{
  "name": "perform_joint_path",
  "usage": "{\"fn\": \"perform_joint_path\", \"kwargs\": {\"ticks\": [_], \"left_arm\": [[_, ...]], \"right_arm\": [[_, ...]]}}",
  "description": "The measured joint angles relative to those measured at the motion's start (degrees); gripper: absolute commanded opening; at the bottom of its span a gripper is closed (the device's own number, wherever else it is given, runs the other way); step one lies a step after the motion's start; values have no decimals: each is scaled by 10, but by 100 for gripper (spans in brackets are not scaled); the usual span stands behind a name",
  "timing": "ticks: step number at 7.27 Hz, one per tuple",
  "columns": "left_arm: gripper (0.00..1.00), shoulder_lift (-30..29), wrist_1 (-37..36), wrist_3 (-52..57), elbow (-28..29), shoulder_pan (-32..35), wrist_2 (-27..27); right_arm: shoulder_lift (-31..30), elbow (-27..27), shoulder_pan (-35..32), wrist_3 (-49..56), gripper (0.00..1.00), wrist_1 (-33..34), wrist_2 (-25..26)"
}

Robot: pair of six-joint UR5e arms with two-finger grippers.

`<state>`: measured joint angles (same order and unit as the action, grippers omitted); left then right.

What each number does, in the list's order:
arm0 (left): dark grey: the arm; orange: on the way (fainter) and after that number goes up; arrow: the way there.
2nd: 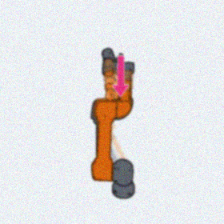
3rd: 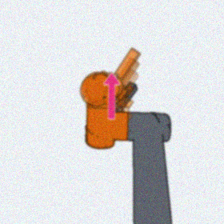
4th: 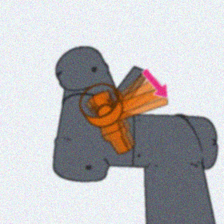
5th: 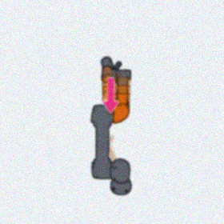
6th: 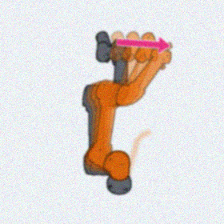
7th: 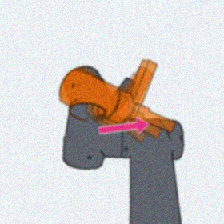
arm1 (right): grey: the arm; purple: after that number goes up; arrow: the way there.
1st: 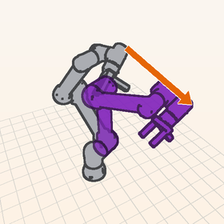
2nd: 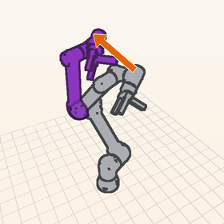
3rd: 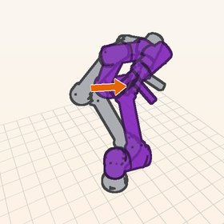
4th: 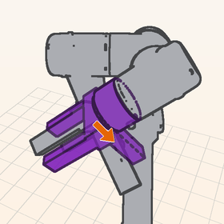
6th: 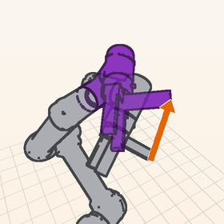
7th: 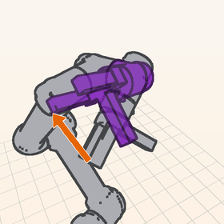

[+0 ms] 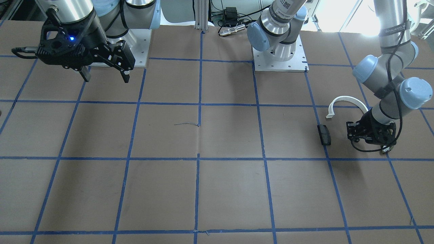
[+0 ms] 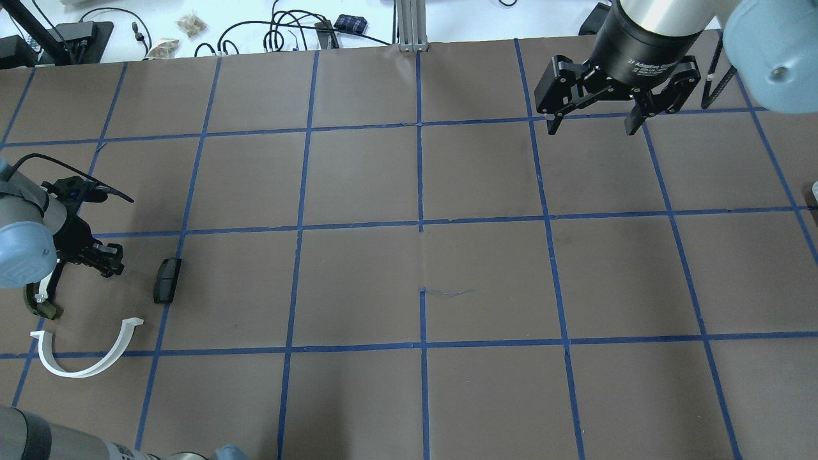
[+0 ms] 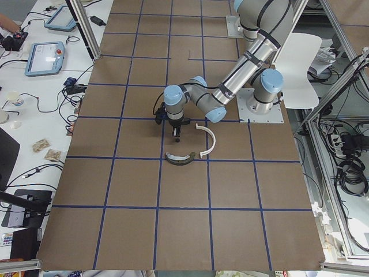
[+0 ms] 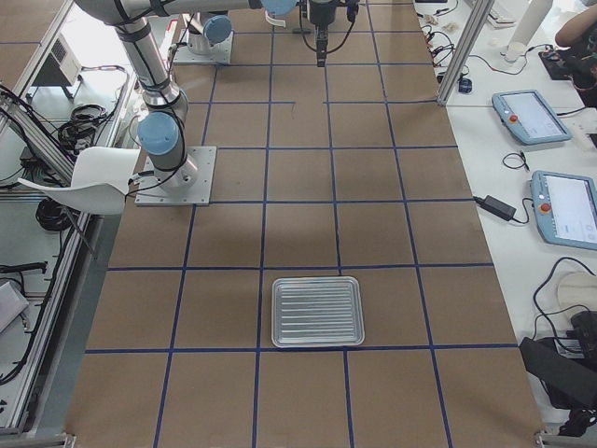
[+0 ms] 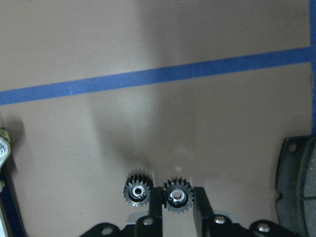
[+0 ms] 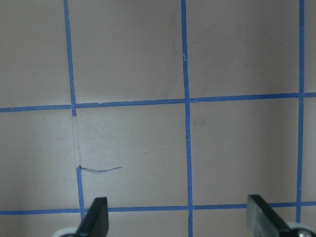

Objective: Place bearing gear from tray to pile

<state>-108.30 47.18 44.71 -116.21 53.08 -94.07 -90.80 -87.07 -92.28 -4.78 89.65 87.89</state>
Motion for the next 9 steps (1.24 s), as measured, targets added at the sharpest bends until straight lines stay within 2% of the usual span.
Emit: {"fn": "perform_joint_path", "kwargs": {"ticks": [1, 2, 4, 6, 7, 9], "left_arm": [[77, -2, 0, 1, 0, 0, 0], [81, -1, 0, 0, 2, 1, 0], [81, 0, 24, -17, 34, 16, 0], [82, 6, 168, -108, 146, 95, 0], [88, 13, 254, -199, 210, 159, 3], [88, 39, 355, -385, 294, 291, 12]], "right_arm": [[0, 0, 0, -1, 100, 0, 0], [1, 0, 0, -1, 100, -1, 0], [0, 0, 0, -2, 100, -2, 0], [0, 0, 0, -3, 100, -2, 1], [1, -1, 0, -3, 100, -2, 1], [1, -1, 1, -2, 100, -3, 1]]}}
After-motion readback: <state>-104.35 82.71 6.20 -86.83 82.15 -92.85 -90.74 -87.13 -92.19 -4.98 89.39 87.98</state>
